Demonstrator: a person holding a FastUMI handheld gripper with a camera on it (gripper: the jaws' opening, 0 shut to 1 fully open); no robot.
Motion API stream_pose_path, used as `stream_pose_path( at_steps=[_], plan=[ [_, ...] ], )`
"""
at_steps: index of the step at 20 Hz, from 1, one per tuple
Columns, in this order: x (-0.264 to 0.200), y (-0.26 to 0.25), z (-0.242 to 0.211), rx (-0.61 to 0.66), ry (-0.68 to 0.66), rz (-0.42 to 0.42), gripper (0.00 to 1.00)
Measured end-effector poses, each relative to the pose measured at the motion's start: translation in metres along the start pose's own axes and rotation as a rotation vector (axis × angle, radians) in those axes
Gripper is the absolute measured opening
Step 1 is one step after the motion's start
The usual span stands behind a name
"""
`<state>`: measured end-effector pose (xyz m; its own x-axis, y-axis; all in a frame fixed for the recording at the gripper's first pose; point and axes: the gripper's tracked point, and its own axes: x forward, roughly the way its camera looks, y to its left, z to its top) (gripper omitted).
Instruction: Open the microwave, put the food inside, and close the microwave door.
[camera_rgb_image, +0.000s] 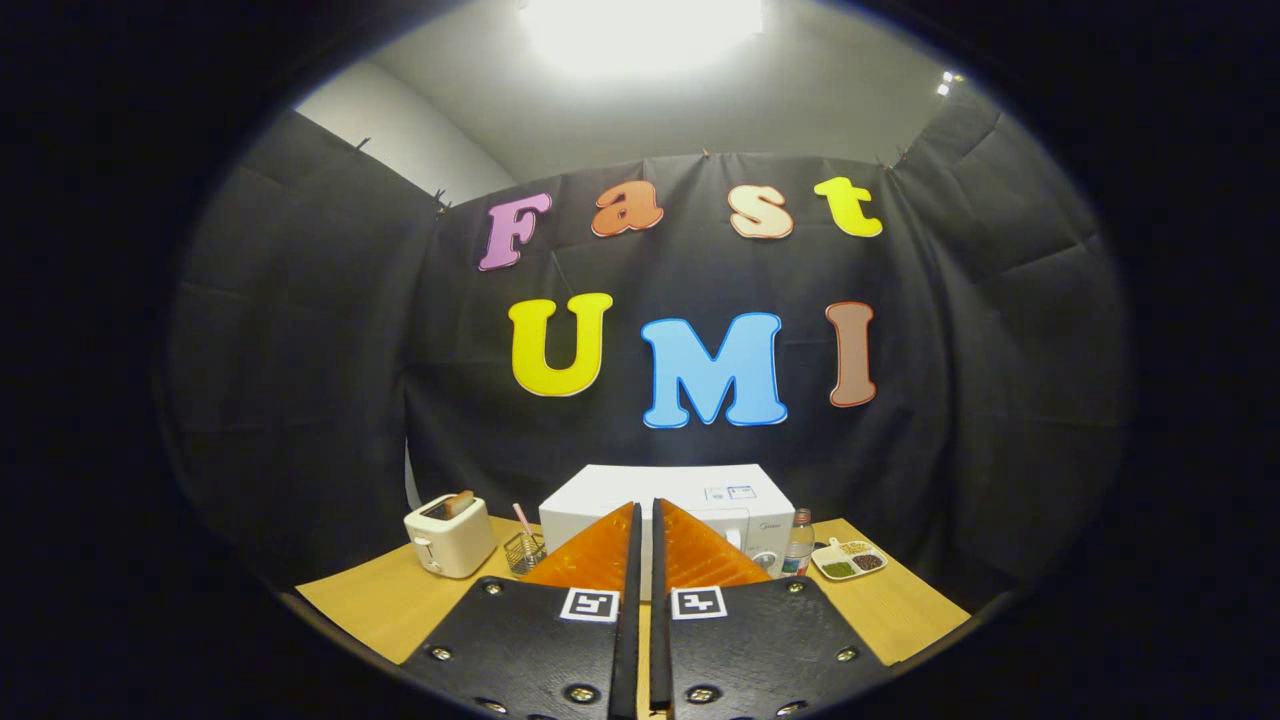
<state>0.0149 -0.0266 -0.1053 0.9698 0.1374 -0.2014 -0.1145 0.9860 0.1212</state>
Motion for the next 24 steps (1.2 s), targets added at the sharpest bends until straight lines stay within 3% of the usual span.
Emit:
stream_pose_path(
  at_steps=[7, 10, 11, 14, 24],
  plan=[
    [-0.025, 0.0, 0.061, -0.005, -0.089, -0.022, 0.05],
    [-0.022, 0.008, 0.05, -0.092, -0.042, -0.014, 0.85],
    [-0.021, 0.006, 0.05, -0.117, -0.04, -0.03, 0.89],
    [-0.019, 0.009, 0.055, -0.138, -0.075, -0.068, 0.96],
    [-0.015, 0.011, 0.049, -0.114, -0.089, -0.038, 0.95]
  ],
)
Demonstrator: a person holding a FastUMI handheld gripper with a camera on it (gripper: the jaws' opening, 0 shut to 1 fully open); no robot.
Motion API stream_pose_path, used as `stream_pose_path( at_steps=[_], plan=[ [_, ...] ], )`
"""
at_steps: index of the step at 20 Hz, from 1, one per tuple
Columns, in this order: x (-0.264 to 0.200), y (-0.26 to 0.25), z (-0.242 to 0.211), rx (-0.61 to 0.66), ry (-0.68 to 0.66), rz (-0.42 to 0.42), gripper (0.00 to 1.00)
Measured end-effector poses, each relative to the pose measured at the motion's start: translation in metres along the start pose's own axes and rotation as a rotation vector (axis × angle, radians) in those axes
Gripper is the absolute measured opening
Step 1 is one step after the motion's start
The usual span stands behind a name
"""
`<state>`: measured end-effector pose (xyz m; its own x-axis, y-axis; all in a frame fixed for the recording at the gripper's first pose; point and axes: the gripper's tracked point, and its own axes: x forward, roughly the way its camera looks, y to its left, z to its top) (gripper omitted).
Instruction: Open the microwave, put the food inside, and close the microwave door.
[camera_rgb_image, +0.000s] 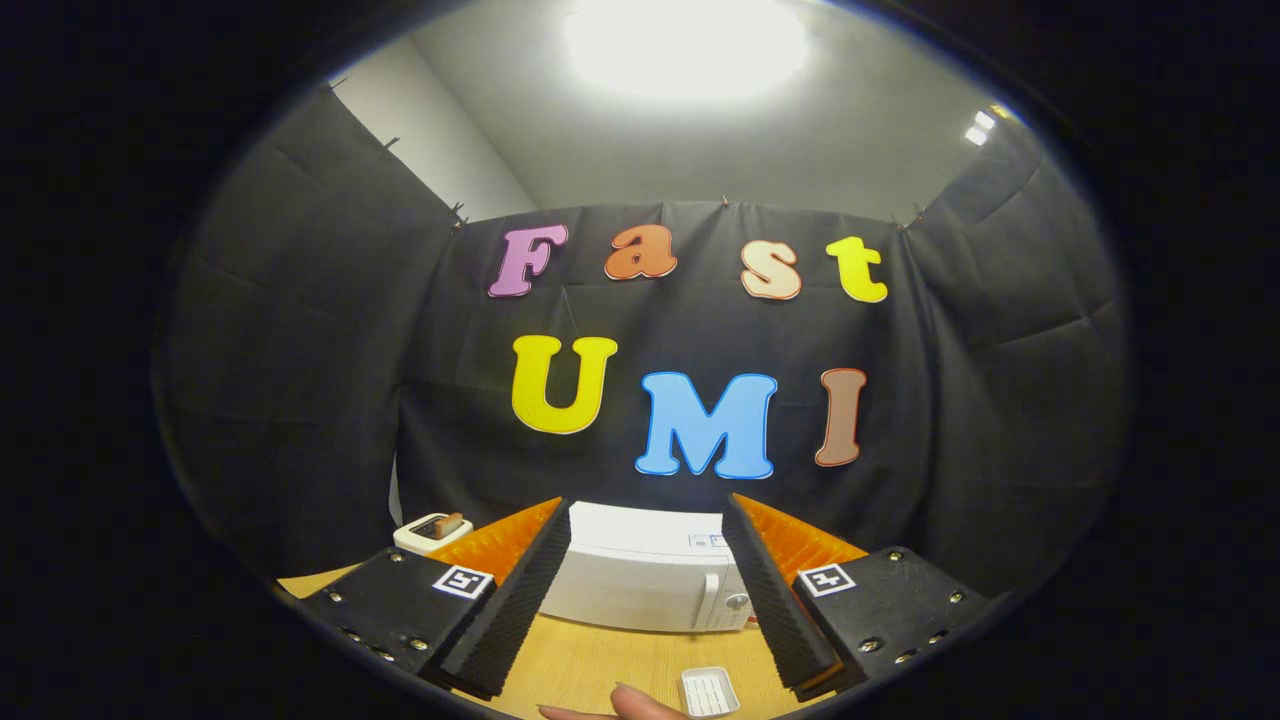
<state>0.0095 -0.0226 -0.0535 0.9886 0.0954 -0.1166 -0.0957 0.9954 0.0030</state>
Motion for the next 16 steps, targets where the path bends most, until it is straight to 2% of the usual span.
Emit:
stream_pose_path(
  at_steps=[16],
  plan=[
    [0.01, -0.012, -0.016, 0.035, 0.015, -0.023, 0.95]
  ],
)
